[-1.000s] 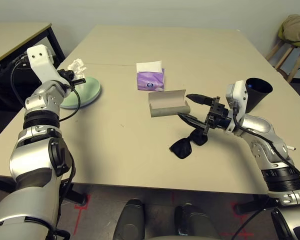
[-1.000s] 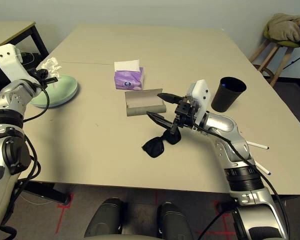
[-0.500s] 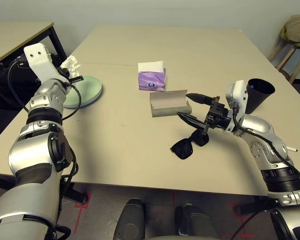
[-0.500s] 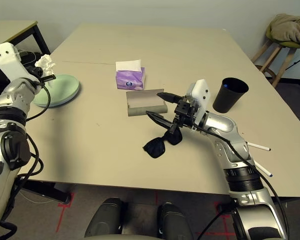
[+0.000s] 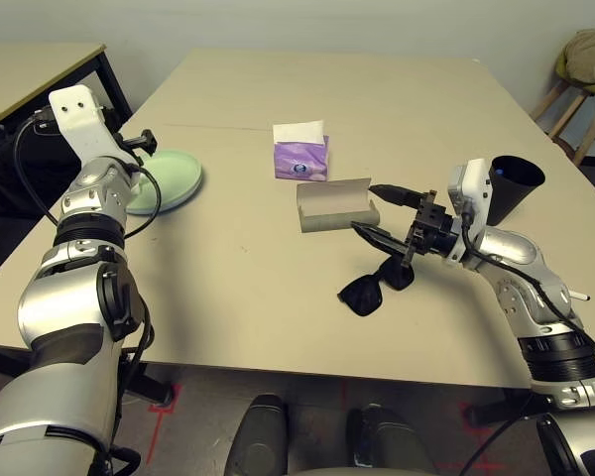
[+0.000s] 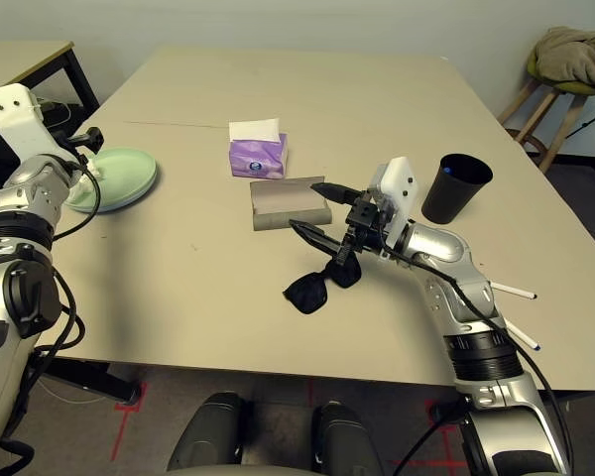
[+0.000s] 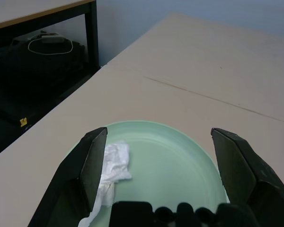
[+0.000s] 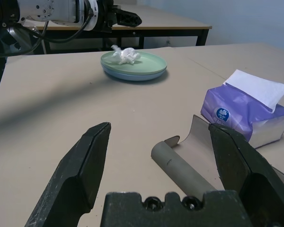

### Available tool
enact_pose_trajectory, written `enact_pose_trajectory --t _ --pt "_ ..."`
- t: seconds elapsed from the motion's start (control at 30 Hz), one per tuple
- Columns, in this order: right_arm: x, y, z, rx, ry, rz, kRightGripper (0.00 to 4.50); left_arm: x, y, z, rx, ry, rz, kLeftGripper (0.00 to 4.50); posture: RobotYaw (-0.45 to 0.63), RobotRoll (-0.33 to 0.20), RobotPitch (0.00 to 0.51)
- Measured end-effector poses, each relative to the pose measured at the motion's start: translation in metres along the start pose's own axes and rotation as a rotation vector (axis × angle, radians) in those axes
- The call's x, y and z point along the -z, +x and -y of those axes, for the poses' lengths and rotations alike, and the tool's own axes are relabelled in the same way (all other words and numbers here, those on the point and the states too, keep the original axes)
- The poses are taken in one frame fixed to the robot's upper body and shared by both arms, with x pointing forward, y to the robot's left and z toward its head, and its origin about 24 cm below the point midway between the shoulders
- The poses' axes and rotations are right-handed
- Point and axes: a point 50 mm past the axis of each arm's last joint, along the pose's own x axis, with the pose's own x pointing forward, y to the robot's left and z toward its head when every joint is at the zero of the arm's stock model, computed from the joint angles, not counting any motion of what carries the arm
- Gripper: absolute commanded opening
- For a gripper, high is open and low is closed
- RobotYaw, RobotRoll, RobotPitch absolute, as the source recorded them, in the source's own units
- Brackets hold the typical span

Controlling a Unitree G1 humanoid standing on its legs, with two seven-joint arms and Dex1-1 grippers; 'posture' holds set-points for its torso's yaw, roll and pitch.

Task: Organize and tidy the items on the table.

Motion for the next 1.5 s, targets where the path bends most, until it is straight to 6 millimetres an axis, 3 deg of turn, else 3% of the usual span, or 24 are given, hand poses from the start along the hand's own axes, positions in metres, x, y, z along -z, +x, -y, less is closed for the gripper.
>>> enact_pose_trajectory --t 0.13,0.33,0.57,0.97,1.3,1.5 --pt "0.0 0.0 0.0 0.003 0.006 -0.007 4.5 -0.001 -0.001 0.006 0.131 0.019 0.014 4.47 0.23 0.0 0.06" --pt "0.001 -0.002 0.002 0.031 0.008 -0.038 4.5 0.018 -0.009 0.016 0.439 0.093 -0.023 4.47 0.24 0.0 0.067" --pt "0.001 -0.002 0.002 0.028 0.011 -0.044 4.5 0.025 -0.024 0.022 0.69 0.156 0.017 4.47 0.25 0.0 0.076" --pt "-0.001 -0.005 0.004 0.025 0.002 -0.073 4.5 0.048 -0.065 0.042 1.239 0.278 -0.008 4.47 0.26 0.0 0.117" --pt "0.0 -0.016 0.007 0.001 -0.006 -0.158 4.5 0.057 -0.09 0.06 1.497 0.374 -0.023 4.47 0.28 0.0 0.151" --pt "-0.003 -0.016 0.009 -0.021 -0.03 -0.186 4.5 0.053 -0.096 0.064 1.558 0.44 0.005 4.47 0.27 0.0 0.156"
